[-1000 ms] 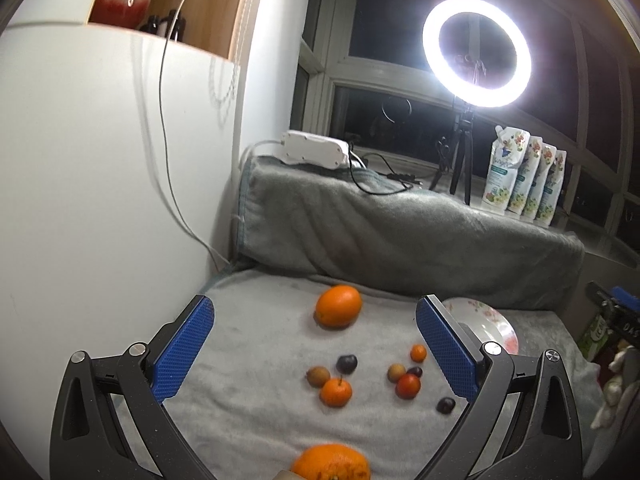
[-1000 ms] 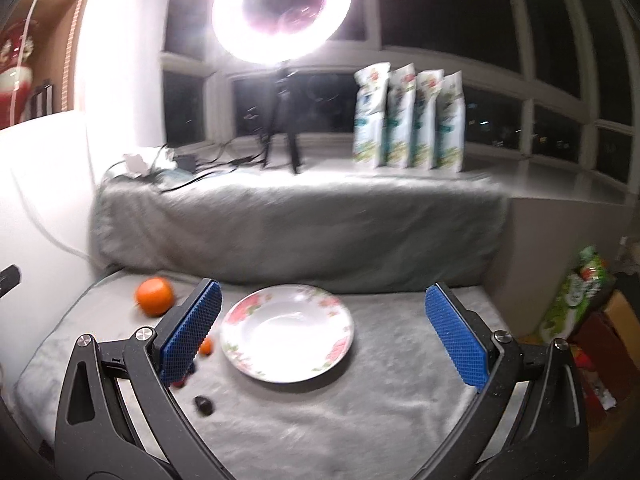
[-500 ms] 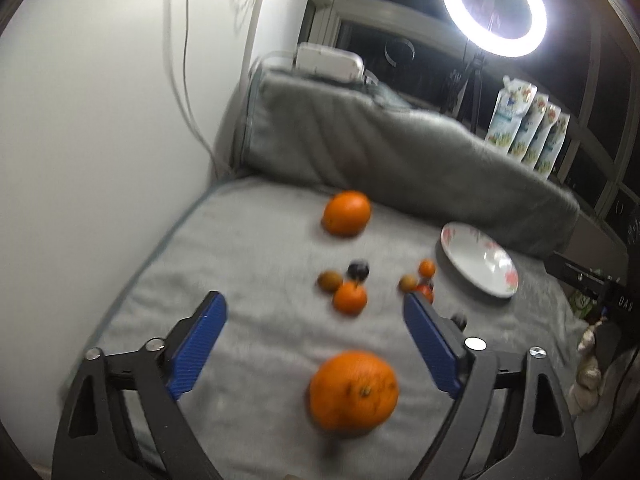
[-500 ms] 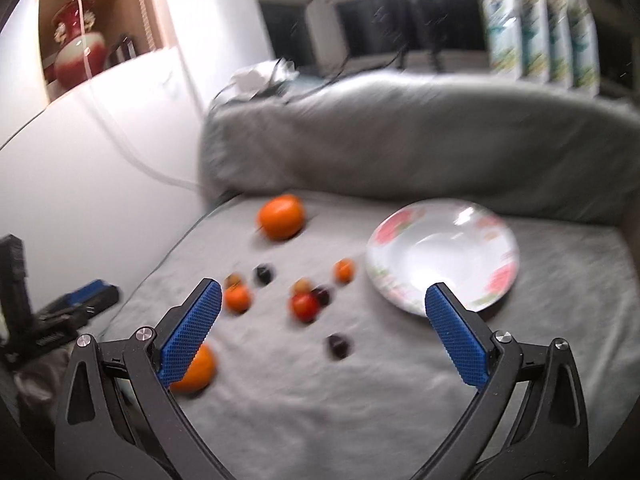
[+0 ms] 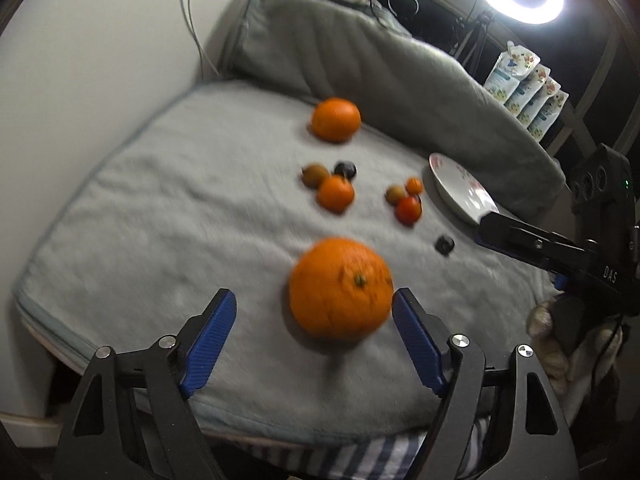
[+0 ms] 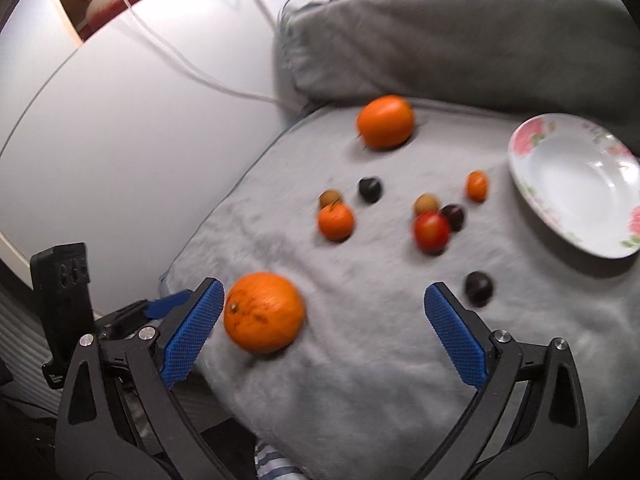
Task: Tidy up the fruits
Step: 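Lower the right gripper around the large orange and close on it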
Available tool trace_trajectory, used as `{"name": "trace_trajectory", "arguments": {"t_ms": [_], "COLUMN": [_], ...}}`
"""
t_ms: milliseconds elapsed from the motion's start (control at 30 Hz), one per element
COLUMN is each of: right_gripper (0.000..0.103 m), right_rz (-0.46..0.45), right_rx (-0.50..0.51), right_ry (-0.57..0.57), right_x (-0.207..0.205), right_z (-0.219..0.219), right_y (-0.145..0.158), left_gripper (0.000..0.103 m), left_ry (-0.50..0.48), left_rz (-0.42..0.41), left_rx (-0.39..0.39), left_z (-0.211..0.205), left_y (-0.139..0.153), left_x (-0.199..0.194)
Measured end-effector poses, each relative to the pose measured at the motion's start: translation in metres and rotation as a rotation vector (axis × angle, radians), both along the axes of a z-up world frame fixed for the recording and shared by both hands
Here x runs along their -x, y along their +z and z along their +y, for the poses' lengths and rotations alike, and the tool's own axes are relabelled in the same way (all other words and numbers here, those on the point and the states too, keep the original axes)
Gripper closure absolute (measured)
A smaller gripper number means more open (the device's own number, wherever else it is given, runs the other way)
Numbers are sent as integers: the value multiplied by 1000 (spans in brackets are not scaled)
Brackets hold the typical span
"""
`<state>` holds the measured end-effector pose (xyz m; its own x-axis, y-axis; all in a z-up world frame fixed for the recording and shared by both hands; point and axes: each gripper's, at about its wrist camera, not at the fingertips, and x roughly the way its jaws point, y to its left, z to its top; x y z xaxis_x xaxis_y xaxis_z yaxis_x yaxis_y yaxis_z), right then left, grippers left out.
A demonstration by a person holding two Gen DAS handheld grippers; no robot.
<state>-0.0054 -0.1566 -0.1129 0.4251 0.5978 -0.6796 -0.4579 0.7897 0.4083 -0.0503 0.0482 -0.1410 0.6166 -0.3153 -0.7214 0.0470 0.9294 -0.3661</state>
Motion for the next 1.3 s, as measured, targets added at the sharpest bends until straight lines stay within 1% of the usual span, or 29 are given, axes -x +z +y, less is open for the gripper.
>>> {"name": "trace_trajectory", "arguments": {"t_ms": [67,167,233,267,600,733,867,1000,1167,1267,1300], "right_gripper": [6,8,19,21,22,22,22,22,28,35,41], "right_rz": [22,69,97,115,186,212,229,233,248,253,256], "right_rx": [3,-6,-14,-17,-20,-23,-37,-38,-51,-65,-79], "right_ry": [27,62,82,94,145,155,164,172,203,218,228], "right_x": [0,-3,-5,-6,-12,-16,-18,-19,-19,-18,-17], "right_z": [8,19,23,28,46,53,56,56,61,65,66], "right_y": [-5,-16,-21,-25,-42,-50,-54,-55,-57,-57,-56], "left_gripper": [24,24,24,24,24,24,24,24,24,25,26], "left_ry": [-13,-31,-28,-21,-37,-39,-34,-30,-42,-50,-50], "left_rz": [23,34,42,49,79,74,65,64,60,55,56], "left_rx": [26,43,45,45,63,90,140,149,133,120,109], "left_z": [-1,-3,-3,-3,-8,-7,-4,-4,-8,-12,-13], "left_y": [-5,-9,-12,-13,-28,-31,-35,-36,-37,-36,-35], "left_x": [0,0,-1,-1,-10,-14,-16,-16,-19,-20,-20]}}
